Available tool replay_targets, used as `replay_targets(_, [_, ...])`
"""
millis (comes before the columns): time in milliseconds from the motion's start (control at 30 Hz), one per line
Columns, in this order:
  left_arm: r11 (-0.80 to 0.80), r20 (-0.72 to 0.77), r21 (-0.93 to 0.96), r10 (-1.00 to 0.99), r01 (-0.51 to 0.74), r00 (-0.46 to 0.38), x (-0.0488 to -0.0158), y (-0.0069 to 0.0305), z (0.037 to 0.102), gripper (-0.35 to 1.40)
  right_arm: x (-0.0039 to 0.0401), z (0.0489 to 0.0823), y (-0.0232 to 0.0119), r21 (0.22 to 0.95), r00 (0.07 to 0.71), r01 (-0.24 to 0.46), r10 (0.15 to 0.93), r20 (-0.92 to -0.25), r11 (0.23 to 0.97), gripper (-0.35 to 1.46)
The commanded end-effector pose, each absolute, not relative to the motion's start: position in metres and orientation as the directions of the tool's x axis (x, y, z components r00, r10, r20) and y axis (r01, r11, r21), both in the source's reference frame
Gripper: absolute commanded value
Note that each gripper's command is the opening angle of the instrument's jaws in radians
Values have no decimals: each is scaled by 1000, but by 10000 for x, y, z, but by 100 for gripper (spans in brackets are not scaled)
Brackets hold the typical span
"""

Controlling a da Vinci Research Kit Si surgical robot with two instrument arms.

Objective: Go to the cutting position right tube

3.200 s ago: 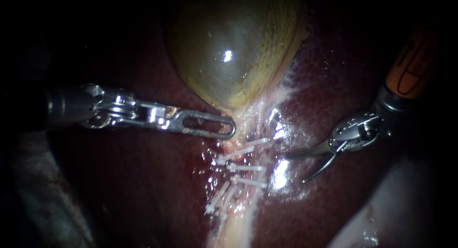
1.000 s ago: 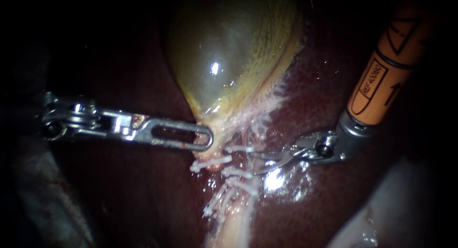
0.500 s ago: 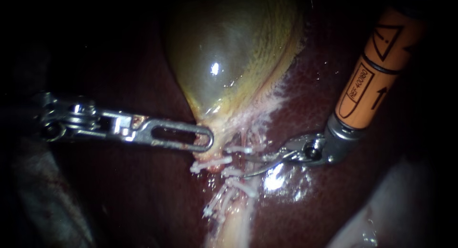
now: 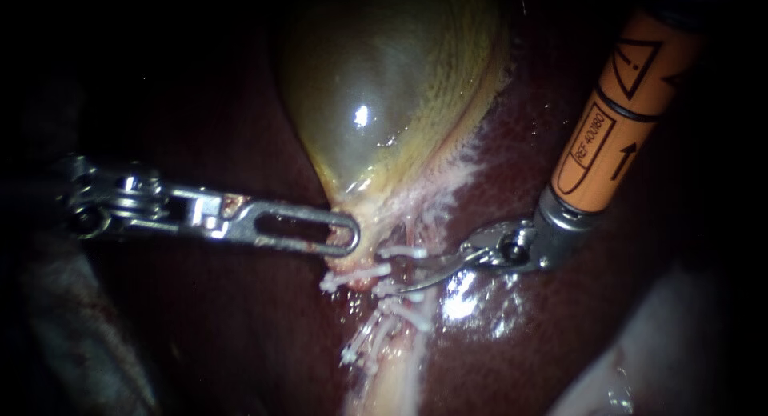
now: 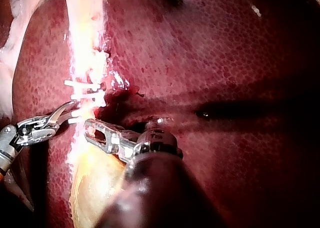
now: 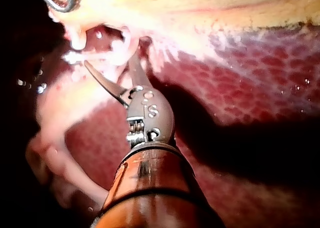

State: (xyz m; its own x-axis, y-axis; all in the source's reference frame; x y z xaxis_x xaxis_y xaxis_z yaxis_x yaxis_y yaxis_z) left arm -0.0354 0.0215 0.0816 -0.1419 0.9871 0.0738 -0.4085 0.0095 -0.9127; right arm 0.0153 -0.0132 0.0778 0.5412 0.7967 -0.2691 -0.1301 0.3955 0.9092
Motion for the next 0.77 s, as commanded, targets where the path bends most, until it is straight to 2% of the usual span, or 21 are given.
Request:
replay_targets(33, [10, 74, -913, 987, -409, -142, -354, 215, 816, -35, 153, 778, -132, 909, 541, -130, 797, -270, 396, 98])
replay_targets(767, [10, 74, -913, 987, -409, -141, -354, 215, 816, -35, 153, 779, -133, 910, 542, -131, 797, -267, 394, 95])
